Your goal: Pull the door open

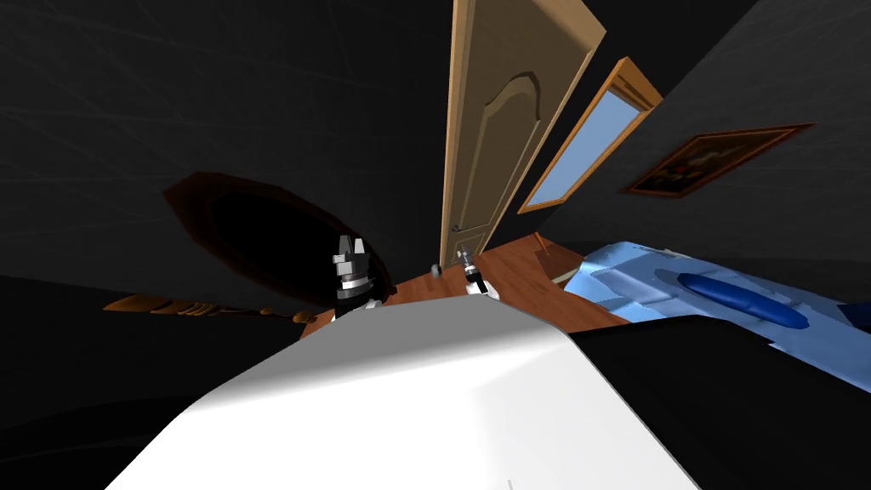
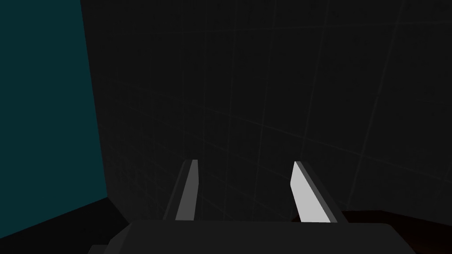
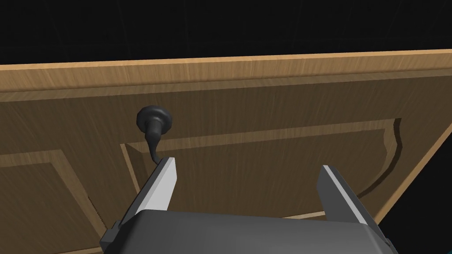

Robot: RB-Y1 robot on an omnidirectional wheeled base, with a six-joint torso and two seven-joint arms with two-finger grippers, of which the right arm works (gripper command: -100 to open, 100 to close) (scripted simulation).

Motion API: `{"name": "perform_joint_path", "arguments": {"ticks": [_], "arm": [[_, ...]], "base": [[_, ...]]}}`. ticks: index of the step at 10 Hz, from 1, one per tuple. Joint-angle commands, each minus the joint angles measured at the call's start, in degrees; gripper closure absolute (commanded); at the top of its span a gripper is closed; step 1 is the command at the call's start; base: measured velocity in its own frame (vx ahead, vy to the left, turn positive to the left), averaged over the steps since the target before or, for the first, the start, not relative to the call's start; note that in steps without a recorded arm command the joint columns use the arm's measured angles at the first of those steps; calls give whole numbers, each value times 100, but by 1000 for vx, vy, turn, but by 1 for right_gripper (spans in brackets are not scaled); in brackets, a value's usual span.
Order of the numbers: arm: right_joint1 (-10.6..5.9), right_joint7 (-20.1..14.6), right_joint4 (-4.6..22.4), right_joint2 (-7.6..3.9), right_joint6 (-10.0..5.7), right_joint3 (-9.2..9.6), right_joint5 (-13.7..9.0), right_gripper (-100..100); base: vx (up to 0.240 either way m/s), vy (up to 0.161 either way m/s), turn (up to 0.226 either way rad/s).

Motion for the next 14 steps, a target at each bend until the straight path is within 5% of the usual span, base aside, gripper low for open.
{"name": "perform_joint_path", "arguments": {"ticks": [1,14], "arm": [[-94,22,242,-24,-54,22,-18,-100],[-735,15,1871,-426,-363,122,-218,-100]], "base": [[74,-82,77],[73,-81,75]]}}
